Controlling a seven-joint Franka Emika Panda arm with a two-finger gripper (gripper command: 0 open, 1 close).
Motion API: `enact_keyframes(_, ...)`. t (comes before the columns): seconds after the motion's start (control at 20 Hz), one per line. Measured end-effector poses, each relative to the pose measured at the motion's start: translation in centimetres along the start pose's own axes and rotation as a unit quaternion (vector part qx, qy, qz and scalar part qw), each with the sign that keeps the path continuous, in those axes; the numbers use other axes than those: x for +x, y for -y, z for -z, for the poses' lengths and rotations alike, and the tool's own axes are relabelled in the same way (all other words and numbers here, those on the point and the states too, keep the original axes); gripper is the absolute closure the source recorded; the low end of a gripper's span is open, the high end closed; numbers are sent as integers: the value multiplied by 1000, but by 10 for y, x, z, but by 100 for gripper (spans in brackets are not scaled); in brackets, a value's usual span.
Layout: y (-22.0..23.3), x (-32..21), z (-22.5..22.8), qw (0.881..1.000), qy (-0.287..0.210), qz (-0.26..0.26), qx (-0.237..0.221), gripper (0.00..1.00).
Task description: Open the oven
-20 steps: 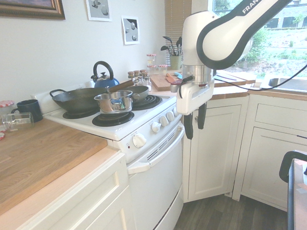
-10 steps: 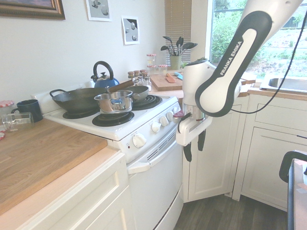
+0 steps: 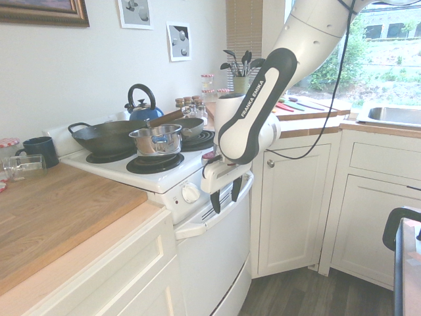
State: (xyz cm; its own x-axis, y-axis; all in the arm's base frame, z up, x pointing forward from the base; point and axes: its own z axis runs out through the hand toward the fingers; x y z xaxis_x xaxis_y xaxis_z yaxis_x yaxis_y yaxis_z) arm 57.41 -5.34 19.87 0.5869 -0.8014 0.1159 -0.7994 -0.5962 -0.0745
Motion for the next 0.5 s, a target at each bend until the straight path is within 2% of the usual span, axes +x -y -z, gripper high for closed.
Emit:
enact_keyframes(0.25, 9, 3, -13, 1000, -2, 23, -5, 0)
enact_keyframes(0.5, -6, 13, -25, 1000, -12, 26, 1, 0)
